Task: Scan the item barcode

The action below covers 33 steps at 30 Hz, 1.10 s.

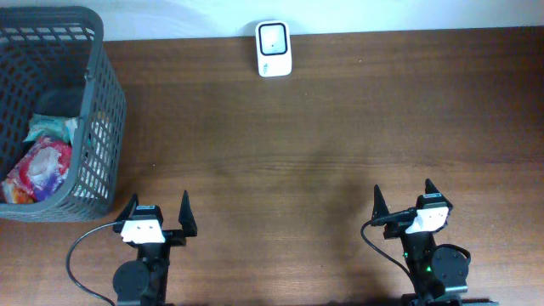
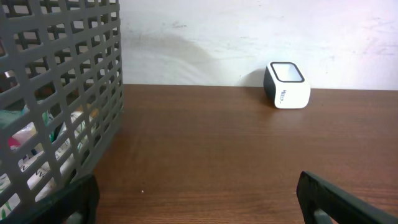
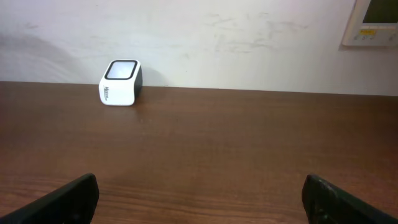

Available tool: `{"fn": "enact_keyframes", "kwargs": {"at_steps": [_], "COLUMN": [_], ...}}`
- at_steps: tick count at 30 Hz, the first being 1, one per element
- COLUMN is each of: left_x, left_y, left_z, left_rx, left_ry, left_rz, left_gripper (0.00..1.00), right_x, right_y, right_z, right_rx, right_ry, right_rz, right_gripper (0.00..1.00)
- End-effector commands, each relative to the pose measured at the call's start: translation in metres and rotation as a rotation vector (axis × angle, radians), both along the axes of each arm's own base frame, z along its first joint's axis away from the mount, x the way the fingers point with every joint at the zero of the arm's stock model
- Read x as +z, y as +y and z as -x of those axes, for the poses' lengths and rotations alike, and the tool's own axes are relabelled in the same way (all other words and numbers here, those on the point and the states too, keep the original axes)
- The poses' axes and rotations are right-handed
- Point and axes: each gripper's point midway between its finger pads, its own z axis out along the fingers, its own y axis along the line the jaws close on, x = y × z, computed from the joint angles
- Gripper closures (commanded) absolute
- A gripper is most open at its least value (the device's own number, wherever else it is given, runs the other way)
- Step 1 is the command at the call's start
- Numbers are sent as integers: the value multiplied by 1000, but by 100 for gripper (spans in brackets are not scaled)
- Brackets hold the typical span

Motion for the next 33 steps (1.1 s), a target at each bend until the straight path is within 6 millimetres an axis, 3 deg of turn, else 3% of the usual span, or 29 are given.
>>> {"fn": "enact_keyframes", "kwargs": {"at_steps": [1, 14, 17, 19, 22, 24, 26, 28, 30, 31, 33], "left_x": [-2, -2, 55, 87, 150, 191, 223, 250, 274, 289, 296], "left_y": [-3, -3, -56, -76, -74, -60, -39, -31, -19, -14, -19], "left_z": [0, 0, 11, 27, 57, 83, 99, 111, 108, 87, 54], "left_rx": [-14, -14, -334, -464, -464, -391, -294, -253, -184, -141, -136], "left_ry": [1, 1, -216, -354, -656, -852, -946, -996, -972, -823, -573], "left_rz": [-8, -8, 88, 52, -13, -2, 87, 100, 133, 151, 113], "left_gripper": [1, 1, 1, 1, 1, 1, 1, 1, 1, 1, 1], "right_x": [-3, -3, -3, -3, -3, -3, -3, -3, -3, -3, -3], "right_y": [-2, -1, -1, -2, -2, -1, -2, -2, -2, -2, -2], "right_z": [0, 0, 0, 0, 0, 0, 0, 0, 0, 0, 0], "right_rx": [-7, -7, -7, -7, -7, -7, -7, -7, -7, -7, -7], "right_ry": [5, 5, 5, 5, 5, 5, 5, 5, 5, 5, 5], "right_rz": [-7, -7, -7, -7, -7, -7, -7, -7, -7, -7, -7], "right_gripper": [1, 1, 1, 1, 1, 1, 1, 1, 1, 1, 1]}}
